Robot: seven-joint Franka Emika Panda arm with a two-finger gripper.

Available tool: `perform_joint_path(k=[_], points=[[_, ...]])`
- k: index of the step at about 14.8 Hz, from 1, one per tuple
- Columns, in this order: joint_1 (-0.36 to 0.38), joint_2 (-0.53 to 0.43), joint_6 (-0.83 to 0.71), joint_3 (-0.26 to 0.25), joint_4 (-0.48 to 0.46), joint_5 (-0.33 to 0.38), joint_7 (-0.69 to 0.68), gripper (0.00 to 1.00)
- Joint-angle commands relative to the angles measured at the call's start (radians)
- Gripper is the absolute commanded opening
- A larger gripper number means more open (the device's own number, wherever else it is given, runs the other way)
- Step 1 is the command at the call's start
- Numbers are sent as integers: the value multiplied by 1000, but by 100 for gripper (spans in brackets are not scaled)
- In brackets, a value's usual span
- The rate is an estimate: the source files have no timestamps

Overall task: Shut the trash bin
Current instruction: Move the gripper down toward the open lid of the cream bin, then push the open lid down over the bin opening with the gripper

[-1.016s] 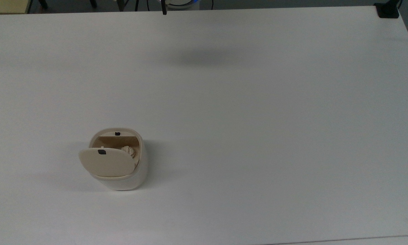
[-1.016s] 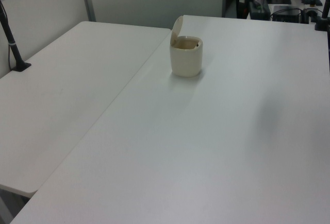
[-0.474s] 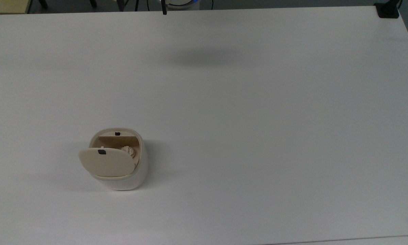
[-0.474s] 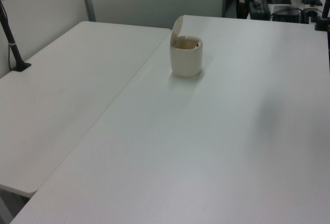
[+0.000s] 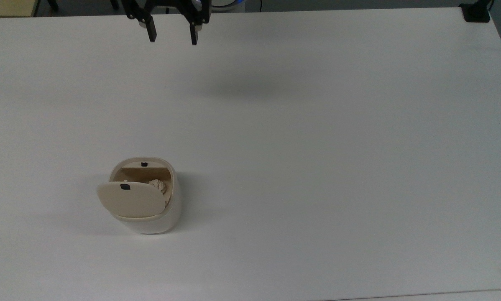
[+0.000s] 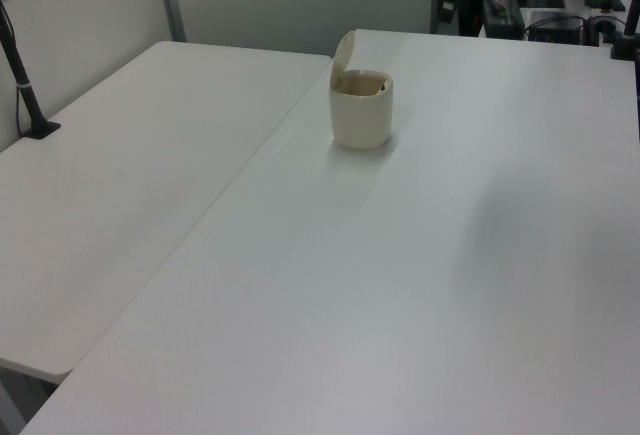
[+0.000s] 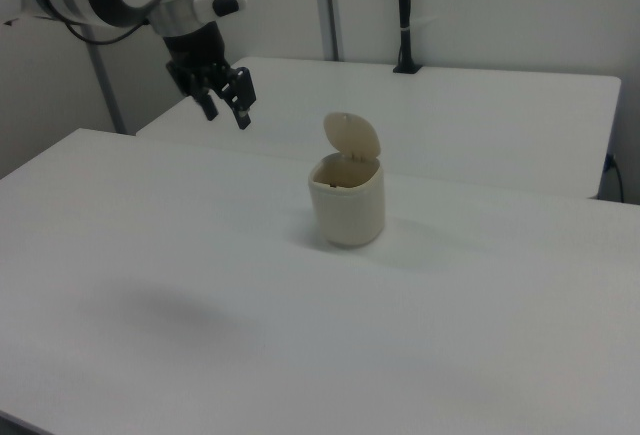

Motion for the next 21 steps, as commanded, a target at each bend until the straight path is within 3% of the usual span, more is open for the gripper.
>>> perform_joint_path(k=[1, 3, 5, 8, 12, 16, 21], points=[[-8, 59, 179, 2, 5, 29, 26, 9], [-7, 105, 303, -1, 17, 56, 97, 0], [-7, 157, 407, -1, 34, 54, 239, 0], [-7, 264, 599, -6, 109, 48, 559, 0], [-1, 343, 786, -35, 115, 46, 752, 0], [1, 431, 914, -49, 156, 45, 807, 0], [-4, 475, 984, -52, 161, 45, 814, 0]])
